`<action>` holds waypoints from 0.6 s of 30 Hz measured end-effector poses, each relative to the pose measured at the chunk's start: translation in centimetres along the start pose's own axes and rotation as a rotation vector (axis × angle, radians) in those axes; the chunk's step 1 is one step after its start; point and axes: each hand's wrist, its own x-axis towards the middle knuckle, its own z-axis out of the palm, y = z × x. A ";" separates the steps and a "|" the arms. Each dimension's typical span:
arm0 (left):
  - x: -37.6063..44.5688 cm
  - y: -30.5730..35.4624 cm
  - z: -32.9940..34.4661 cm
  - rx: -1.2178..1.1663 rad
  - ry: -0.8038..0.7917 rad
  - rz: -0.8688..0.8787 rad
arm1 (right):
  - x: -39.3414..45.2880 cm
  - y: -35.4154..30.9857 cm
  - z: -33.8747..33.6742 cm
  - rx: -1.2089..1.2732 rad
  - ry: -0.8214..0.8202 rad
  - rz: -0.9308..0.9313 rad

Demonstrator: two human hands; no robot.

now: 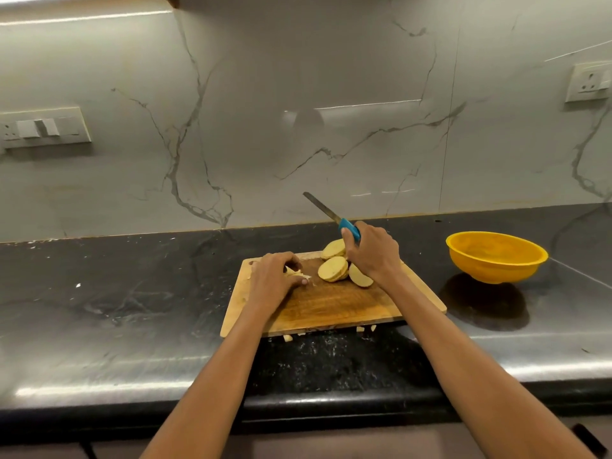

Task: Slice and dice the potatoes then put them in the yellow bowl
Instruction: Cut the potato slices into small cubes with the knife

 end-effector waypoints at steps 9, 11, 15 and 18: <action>1.0 -0.1 0.9 0.036 0.073 0.027 | 0.1 0.6 0.4 0.051 0.025 0.013; 0.9 0.2 1.0 0.092 -0.013 0.029 | 0.2 0.7 0.5 0.052 0.036 0.015; 0.8 1.2 1.1 0.261 0.039 0.002 | 0.3 1.3 0.4 0.076 0.062 0.064; 0.8 2.0 1.4 0.229 0.117 -0.027 | 0.5 1.6 0.6 0.168 0.068 0.105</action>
